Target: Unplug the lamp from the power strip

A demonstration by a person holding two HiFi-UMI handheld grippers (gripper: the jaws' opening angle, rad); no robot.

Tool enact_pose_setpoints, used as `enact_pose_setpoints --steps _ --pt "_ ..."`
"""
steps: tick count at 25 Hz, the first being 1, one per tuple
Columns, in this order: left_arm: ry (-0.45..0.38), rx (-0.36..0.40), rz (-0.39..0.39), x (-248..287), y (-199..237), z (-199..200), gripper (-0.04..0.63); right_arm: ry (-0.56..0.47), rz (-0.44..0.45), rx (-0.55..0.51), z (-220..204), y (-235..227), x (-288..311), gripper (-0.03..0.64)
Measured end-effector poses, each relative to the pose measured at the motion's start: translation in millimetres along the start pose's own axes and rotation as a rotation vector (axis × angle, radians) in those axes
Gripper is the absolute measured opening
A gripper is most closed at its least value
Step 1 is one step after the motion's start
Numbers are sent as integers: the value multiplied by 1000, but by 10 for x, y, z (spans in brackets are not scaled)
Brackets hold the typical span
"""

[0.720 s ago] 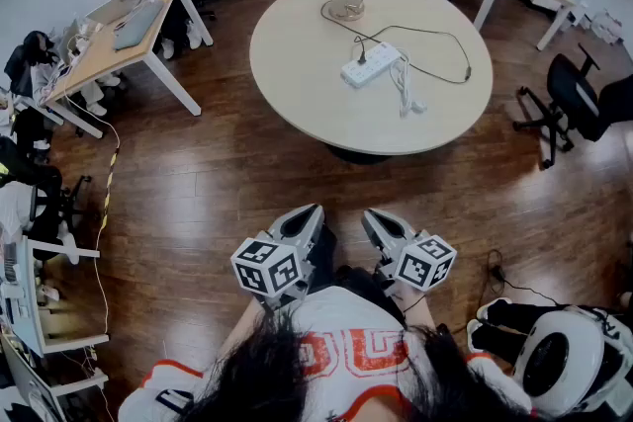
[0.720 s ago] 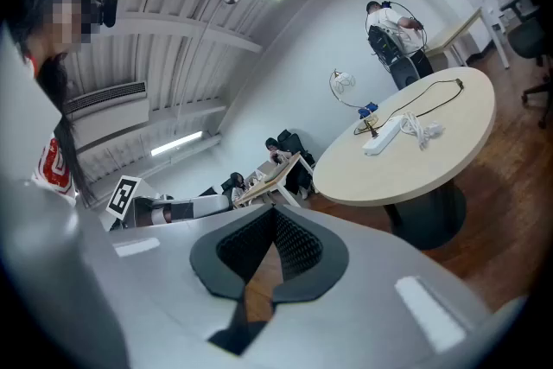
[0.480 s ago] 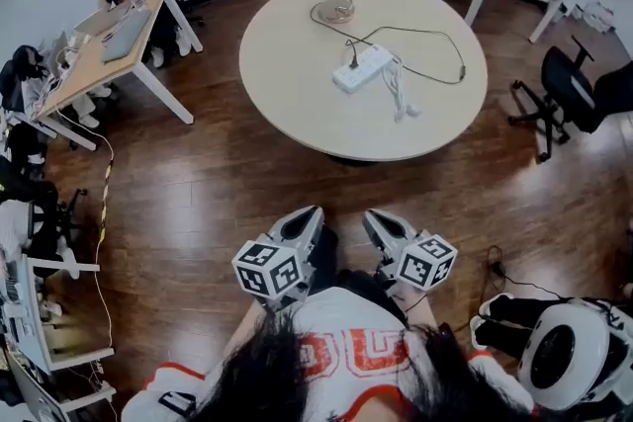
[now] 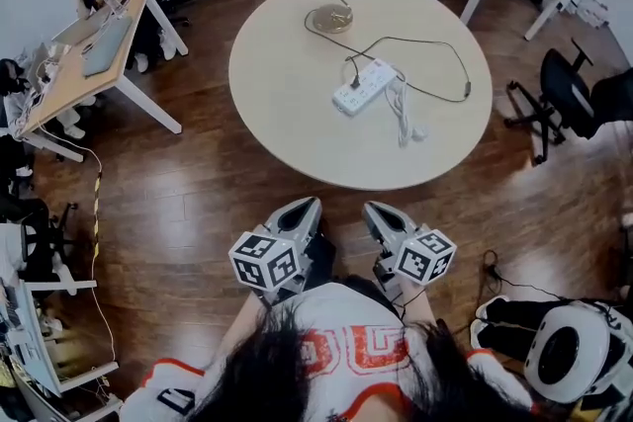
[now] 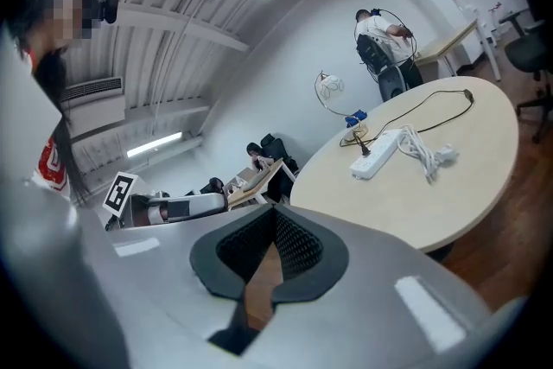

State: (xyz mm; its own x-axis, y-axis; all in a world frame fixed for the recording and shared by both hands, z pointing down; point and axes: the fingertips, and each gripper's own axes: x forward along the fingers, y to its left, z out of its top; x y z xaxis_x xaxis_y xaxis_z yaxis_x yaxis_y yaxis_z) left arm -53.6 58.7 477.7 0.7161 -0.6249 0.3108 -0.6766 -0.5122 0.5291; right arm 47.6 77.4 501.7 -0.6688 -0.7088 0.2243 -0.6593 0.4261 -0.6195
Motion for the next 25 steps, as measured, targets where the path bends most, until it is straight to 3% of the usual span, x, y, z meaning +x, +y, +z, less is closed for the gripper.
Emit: enact_pose_setpoints --steps 11,17,20,25 --pt "0 0 -89 570 656 718 0 -34 -86 -24 552 -150 728 1" --pt "43 -55 -219 874 567 851 0 -39 -179 9 588 -314 648 2" --pt "64 -9 -236 1005 502 849 0 -38 -211 23 593 -404 555 2" --pt "73 -32 -231 1130 441 828 0 -25 -220 32 635 -528 498 2"
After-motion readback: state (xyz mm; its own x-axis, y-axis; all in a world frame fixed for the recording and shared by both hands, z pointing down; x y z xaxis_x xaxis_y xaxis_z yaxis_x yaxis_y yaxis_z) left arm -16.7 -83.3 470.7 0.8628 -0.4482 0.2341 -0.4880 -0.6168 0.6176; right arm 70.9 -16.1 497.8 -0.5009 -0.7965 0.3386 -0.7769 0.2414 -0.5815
